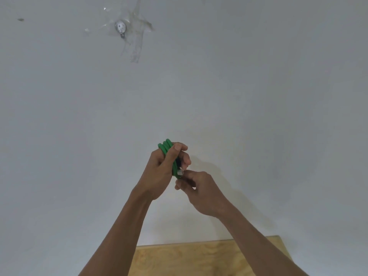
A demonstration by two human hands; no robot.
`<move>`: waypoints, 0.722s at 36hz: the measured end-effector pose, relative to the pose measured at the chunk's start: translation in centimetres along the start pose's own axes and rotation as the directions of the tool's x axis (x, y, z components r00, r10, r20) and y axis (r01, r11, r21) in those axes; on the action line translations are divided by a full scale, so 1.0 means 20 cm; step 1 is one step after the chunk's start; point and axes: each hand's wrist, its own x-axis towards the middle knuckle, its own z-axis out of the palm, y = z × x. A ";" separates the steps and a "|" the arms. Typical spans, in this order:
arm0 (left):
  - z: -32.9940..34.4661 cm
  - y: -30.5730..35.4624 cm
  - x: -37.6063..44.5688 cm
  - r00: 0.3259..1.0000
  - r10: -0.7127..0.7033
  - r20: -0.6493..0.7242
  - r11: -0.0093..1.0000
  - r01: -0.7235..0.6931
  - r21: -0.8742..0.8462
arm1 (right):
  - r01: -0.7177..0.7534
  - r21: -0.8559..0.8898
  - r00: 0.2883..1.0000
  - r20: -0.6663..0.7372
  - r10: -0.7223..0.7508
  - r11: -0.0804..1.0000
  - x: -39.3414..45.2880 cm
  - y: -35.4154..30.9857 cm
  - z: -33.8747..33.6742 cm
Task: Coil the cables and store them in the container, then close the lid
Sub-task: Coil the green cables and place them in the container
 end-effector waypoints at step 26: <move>-0.04 0.05 -0.14 0.889 -0.360 0.284 0.883 0.423 -0.204 | 0.150 0.163 0.986 0.043 -0.159 0.975 0.12 -0.20 -0.30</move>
